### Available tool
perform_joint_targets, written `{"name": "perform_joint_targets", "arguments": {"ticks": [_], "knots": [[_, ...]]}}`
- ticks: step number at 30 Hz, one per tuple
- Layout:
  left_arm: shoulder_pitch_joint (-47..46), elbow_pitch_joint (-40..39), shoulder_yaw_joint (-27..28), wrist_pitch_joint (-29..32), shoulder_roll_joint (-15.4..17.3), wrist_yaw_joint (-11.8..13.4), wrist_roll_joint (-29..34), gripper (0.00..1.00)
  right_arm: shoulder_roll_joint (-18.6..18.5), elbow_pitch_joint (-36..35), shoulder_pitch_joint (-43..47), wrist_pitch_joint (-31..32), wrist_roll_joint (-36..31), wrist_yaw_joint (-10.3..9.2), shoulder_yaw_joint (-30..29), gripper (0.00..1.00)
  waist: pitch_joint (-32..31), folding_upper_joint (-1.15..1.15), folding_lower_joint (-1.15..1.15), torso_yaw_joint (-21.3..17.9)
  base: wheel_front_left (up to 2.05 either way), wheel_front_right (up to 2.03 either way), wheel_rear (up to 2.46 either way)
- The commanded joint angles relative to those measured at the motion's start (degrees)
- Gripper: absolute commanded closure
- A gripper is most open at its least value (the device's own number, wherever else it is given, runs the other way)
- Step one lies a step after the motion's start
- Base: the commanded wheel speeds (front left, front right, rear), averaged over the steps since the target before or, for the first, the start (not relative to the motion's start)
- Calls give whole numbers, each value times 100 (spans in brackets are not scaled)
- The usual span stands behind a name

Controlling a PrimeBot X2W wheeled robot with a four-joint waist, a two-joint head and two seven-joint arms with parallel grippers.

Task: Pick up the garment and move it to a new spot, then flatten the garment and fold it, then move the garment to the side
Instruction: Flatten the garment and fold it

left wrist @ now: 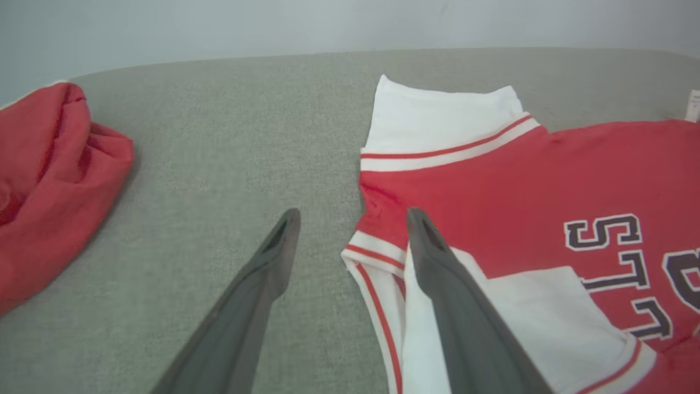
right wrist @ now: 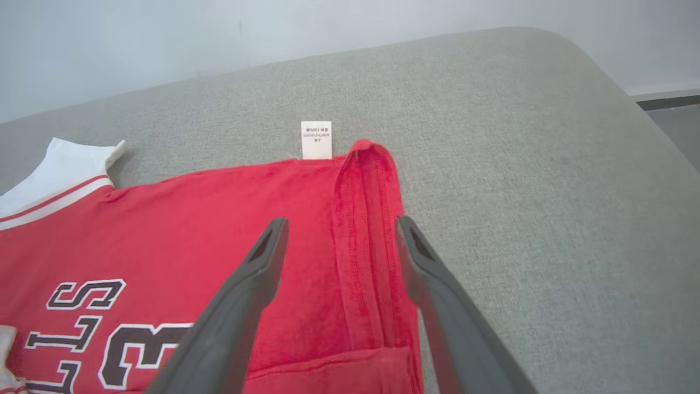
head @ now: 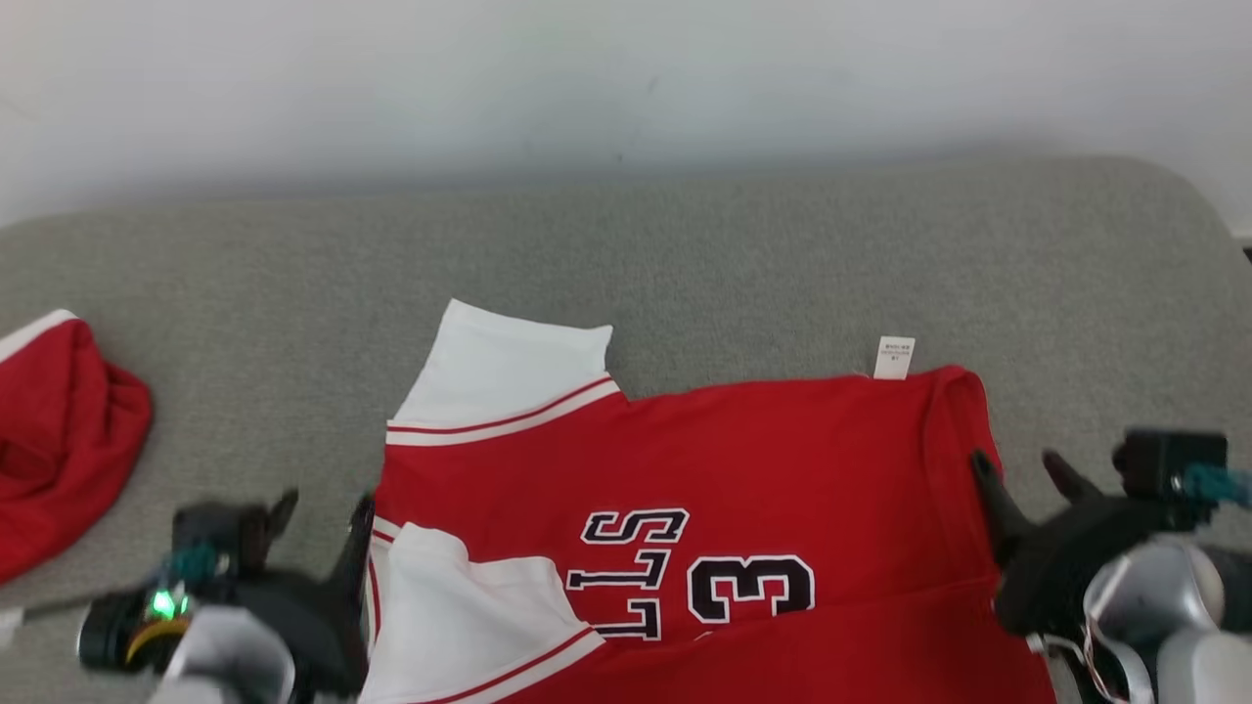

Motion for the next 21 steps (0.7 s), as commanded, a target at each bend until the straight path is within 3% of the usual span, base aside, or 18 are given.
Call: {"name": "perform_joint_targets", "arguments": {"ticks": [1,7,11,21], "knots": [[-379,110,-53,79,-66,-15,-22,0,-1,12,-226,31,-77,-13,80,0,486,0,0,-242,0,0,0],[-2199,1031,-192,646,-215,-139,-38,0,2,11,-957,129,-86,-13,505,0,1292,0,0,-508,0,0,0],[-3143,1699,-206,891,-116,-41,90,0,0,26,-1266,62,-83,-13,730,0,1654,0,0,-786,0,0,0],[-3907,2610,-232,876,-37,52,200,0,4,48,-1395,-137,-52,-13,700,0,1927,0,0,-1069,0,0,0]]}}
